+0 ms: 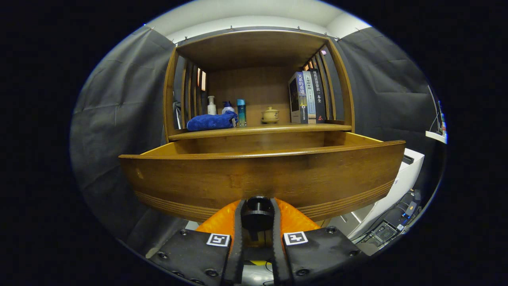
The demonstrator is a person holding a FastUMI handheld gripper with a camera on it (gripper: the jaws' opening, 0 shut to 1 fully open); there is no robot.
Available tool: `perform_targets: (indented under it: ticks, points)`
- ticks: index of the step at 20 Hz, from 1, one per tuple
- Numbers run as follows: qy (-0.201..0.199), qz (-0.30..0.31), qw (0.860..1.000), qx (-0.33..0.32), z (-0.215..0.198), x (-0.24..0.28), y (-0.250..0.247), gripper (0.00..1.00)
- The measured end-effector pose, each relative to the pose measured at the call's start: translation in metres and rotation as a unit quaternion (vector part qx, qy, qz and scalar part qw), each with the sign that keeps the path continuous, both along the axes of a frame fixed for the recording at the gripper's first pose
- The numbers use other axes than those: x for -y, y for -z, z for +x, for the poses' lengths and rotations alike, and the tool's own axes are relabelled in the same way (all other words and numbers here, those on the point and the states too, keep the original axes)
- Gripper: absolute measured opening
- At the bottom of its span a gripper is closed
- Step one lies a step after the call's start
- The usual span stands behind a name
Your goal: Pull open the drawer, take out the items inside it, and place them on the countertop above the cabinet.
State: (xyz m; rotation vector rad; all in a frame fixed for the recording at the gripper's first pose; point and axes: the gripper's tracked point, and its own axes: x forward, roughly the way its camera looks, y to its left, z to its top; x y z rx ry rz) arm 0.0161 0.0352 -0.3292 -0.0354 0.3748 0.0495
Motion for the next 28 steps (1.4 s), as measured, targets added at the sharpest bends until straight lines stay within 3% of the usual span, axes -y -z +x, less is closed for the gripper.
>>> perform_targets:
  ticks: [1, 4, 10, 14, 18, 20, 22, 25, 28]
  points:
    - [0.0, -0.004, 1.0, 0.0, -0.002, 0.001, 0.0, 0.36]
    - [0.0, -0.008, 1.0, 0.007, -0.003, -0.001, -0.001, 0.51]
    - [-0.016, -0.009, 0.999, 0.029, -0.009, -0.006, -0.034, 0.99]
    - [-0.029, 0.014, 0.996, 0.084, 0.011, -0.005, -0.135, 0.99]
    - [-0.062, 0.038, 0.995, 0.064, 0.071, -0.015, -0.225, 0.98]
    - [-0.067, -0.002, 0.996, 0.059, 0.115, -0.01, -0.248, 0.98]
    - [-0.073, -0.057, 0.995, 0.029, 0.147, -0.01, -0.243, 0.98]
    - [-0.087, -0.06, 0.992, -0.065, 0.171, -0.031, -0.188, 0.98]
    - [-0.1, -0.063, 0.973, -0.201, 0.166, -0.031, -0.111, 0.98]
